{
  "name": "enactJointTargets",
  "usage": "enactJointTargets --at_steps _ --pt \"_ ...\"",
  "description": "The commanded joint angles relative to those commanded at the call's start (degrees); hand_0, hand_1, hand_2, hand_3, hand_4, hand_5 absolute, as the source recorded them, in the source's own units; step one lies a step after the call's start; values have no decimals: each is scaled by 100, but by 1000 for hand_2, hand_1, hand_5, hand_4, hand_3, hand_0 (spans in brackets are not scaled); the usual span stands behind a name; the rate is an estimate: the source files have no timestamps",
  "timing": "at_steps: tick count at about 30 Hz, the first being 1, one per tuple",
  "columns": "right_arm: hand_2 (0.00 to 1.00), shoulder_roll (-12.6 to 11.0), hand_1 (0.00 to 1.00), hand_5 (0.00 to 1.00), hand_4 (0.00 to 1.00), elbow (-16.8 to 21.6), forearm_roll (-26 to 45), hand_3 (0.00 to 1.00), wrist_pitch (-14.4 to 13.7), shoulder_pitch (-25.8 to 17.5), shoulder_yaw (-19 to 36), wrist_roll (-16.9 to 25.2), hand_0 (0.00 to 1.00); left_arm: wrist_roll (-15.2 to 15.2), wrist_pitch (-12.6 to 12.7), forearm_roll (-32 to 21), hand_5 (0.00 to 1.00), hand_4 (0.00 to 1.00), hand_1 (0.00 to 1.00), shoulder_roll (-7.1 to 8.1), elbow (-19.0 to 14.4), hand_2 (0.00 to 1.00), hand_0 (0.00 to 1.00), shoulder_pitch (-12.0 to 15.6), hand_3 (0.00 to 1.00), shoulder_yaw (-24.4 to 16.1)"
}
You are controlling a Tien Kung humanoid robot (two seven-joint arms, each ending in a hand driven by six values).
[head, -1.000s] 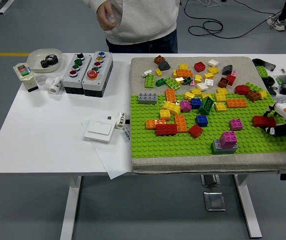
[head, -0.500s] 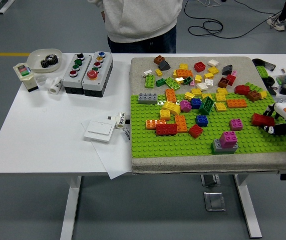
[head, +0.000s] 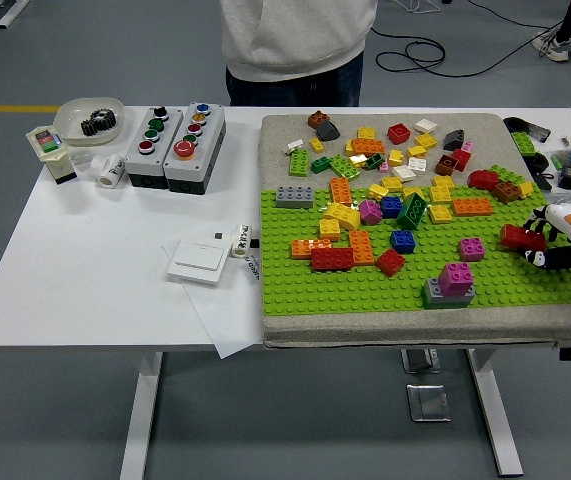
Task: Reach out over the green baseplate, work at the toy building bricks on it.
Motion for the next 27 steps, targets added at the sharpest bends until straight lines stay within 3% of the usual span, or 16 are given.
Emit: enactJointTargets --at_steps 6,11,27 --pt "532 -177 440 354 562 424 -201 521 -21 -73 230 46 337 -20 -2 -38 611 563 689 -5 12 651 611 23 548 15" --pt "532 -452 440 354 562 1079 -419 521 -53 -156 367 76 337 -38 -2 -61 611 563 689 -9 26 651 611 45 548 19" --pt "530 -1523 440 323 539 3897 -716 517 86 -663 612 -72 334 -68 1 -29 612 563 686 -17 71 648 610 163 548 -22"
